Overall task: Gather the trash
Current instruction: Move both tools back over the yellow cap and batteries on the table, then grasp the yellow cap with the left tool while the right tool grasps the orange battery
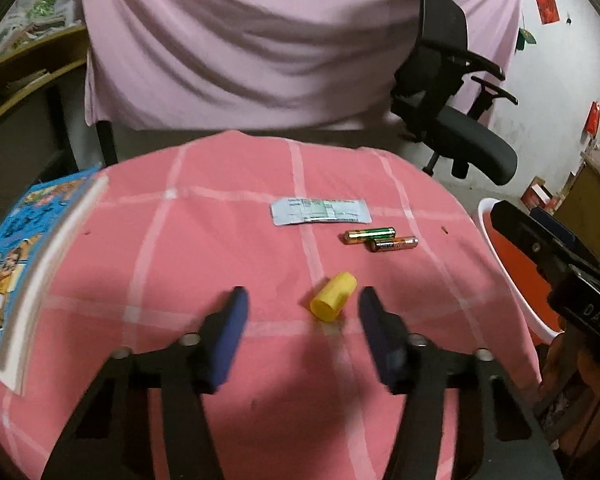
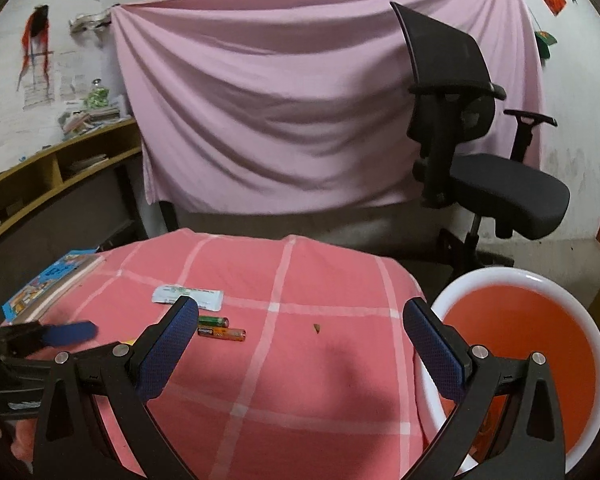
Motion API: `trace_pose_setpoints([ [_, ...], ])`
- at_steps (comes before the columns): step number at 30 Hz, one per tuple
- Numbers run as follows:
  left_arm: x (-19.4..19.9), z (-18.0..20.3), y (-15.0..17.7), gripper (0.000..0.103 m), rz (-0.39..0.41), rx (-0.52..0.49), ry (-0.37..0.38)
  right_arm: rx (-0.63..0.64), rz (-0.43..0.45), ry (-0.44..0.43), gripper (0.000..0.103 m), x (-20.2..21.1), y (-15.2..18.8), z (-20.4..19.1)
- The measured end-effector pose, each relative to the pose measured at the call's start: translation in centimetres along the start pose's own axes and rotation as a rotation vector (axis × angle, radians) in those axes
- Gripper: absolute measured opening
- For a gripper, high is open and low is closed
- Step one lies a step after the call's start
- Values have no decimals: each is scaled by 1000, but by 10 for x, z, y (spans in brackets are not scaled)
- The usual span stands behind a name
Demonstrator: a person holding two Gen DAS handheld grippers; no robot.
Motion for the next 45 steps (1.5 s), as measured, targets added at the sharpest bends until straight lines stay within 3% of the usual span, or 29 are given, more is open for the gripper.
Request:
trace_pose_setpoints([
  [3, -4, 5, -3, 40, -6, -12, 32, 0, -31, 5, 103, -6, 0, -1],
  [5, -9, 8, -3, 27, -33, -25, 41, 0, -61, 1, 103, -11, 2, -2],
  [10, -11, 2, -4, 13, -41, 6, 39, -6, -122, -3, 103, -24, 7, -3],
  [15, -5, -16, -7, 13, -9, 102, 30, -28, -171, -53, 103, -36, 11, -10],
  [23, 16, -54, -5, 13, 62, 278, -10, 68, -306, -104, 81, -63, 22, -40],
  [29, 19, -56, -6, 13, 55, 278, -11, 149, -356, -128, 68, -70, 29, -57],
  [34, 17, -52, -6, 13, 52, 275, -7, 146, -372, -137, 64, -73, 30, -55],
  [38, 18, -52, -6, 13, 51, 275, -6, 139, -365, -147, 40, -73, 28, -56],
  [45, 23, -51, -4, 13, 78, 284, 16, 177, -295, -152, 40, -58, 24, -64],
])
Point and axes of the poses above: each gripper's, at about its wrist camera, not at the fingertips, and x roughly against the way its jaws point, z to its right, y to its underside, the point moved 5 cm from there along -x, roughly the way its jaws point, and after that the axes turned 1 degree about -x, right-handed, at the moved point
